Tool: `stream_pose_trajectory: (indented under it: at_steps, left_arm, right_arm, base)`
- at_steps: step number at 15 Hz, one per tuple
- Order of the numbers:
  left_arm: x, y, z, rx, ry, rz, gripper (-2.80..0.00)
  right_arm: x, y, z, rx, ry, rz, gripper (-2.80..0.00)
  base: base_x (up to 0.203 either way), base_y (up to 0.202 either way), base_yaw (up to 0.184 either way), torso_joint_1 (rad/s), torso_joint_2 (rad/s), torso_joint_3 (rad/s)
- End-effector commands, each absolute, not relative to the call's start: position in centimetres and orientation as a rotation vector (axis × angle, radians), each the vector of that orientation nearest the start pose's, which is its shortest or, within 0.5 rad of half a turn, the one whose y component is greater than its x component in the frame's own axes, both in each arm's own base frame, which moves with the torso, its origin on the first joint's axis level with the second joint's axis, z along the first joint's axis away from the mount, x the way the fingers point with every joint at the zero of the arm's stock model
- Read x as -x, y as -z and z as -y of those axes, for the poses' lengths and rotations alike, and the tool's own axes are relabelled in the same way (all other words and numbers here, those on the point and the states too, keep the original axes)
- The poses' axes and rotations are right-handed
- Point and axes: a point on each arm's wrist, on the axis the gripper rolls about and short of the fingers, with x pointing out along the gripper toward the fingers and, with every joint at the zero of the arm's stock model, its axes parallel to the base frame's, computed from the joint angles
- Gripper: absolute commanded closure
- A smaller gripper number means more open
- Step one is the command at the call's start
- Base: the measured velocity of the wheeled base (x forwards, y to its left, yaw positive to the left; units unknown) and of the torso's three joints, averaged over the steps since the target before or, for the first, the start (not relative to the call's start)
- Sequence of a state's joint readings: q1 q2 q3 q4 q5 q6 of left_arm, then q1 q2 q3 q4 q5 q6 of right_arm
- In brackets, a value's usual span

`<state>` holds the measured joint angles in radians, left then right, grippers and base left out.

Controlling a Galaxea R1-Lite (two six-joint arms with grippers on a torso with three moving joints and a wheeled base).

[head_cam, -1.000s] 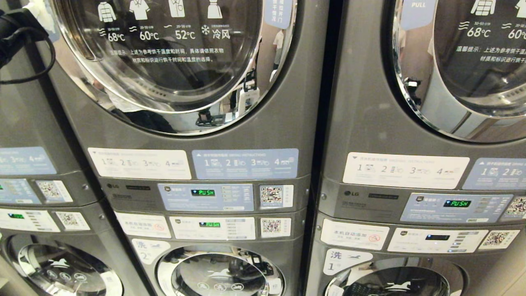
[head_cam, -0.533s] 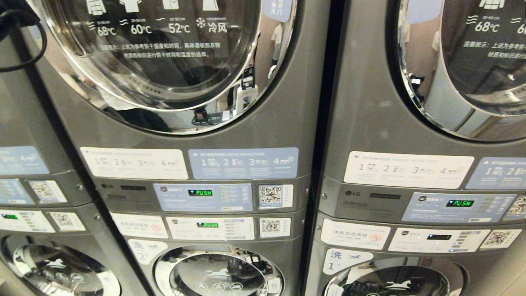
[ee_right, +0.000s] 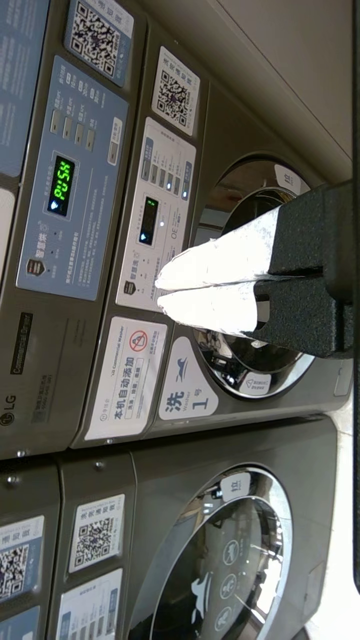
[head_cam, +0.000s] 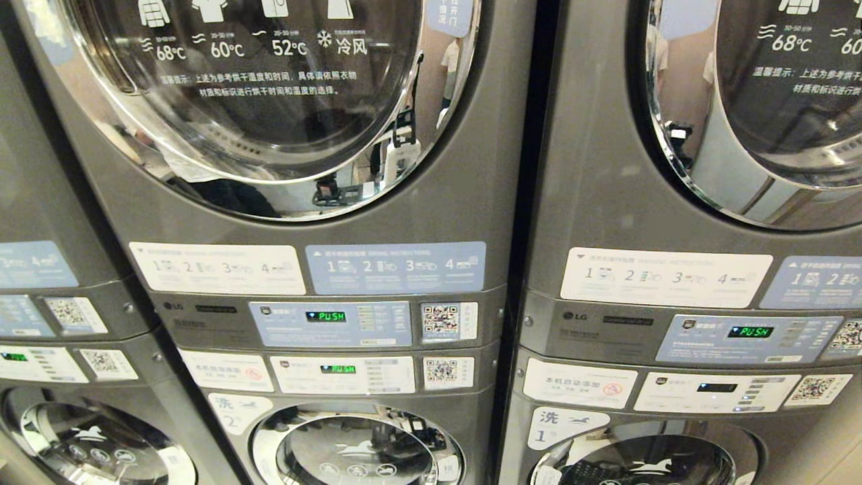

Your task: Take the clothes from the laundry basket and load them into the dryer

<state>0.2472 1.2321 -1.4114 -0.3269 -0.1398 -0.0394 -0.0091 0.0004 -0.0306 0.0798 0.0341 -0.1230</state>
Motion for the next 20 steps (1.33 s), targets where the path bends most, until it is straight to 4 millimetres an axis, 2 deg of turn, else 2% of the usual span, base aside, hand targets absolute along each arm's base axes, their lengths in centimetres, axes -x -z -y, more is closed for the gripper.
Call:
stream_pose_trajectory:
  at_steps: [1,2,4,5,7,9,10,12,16,20]
  left_arm:
    - [-5.6,-41.8,-1.1,-0.078,-0.099,0.534,0.00]
    - [-2.9,-38.4,-0.4,-0.079,-0.104,0.465,0.00]
    - [1.1,-29.8,0.6,-0.077,-0.113,0.297,0.00]
    - [1.6,-25.2,0.7,-0.074,-0.125,0.195,0.00]
    - [1.2,-17.2,0.4,-0.069,-0.190,-0.014,0.00]
    - [0.2,-11.2,0.1,-0.077,-0.239,-0.204,0.00]
    - [0.1,-9.4,0.0,-0.086,-0.249,-0.261,0.00]
    - [0.1,-8.1,0.2,-0.094,-0.151,-0.297,0.00]
    - [0.5,-8.0,0.1,-0.113,0.110,-0.252,0.00]
    - [2.2,-7.6,0.0,-0.105,0.050,-0.016,0.00]
  right_arm:
    - [2.5,-7.6,-0.1,0.123,-0.029,-0.049,0.00]
    - [2.5,-7.6,-0.1,0.123,-0.029,-0.048,0.00]
    - [2.5,-7.6,-0.1,0.123,-0.028,-0.049,0.00]
    - [2.5,-7.6,-0.1,0.124,-0.030,-0.049,0.00]
    - [2.5,-7.6,-0.1,0.118,-0.025,-0.047,0.00]
    - [2.5,-7.6,-0.1,0.119,-0.028,-0.048,0.00]
    - [2.5,-7.6,-0.1,0.119,-0.026,-0.048,0.00]
    - [2.5,-7.6,-0.1,0.119,-0.031,-0.049,0.00]
    - [2.5,-7.6,-0.1,0.120,-0.029,-0.047,0.00]
    - [2.5,-7.5,-0.1,0.097,-0.020,-0.048,0.00]
  base:
    - [0.000,0.000,0.000,0.000,0.00,0.000]
    - [0.000,0.000,0.000,0.000,0.00,0.000]
    - [0.000,0.000,0.000,0.000,0.00,0.000]
    - [0.000,0.000,0.000,0.000,0.00,0.000]
    - [0.000,0.000,0.000,0.000,0.00,0.000]
    - [0.000,0.000,0.000,0.000,0.00,0.000]
    - [0.000,0.000,0.000,0.000,0.00,0.000]
    - [0.000,0.000,0.000,0.000,0.00,0.000]
    - [0.000,0.000,0.000,0.000,0.00,0.000]
    - [0.000,0.000,0.000,0.000,0.00,0.000]
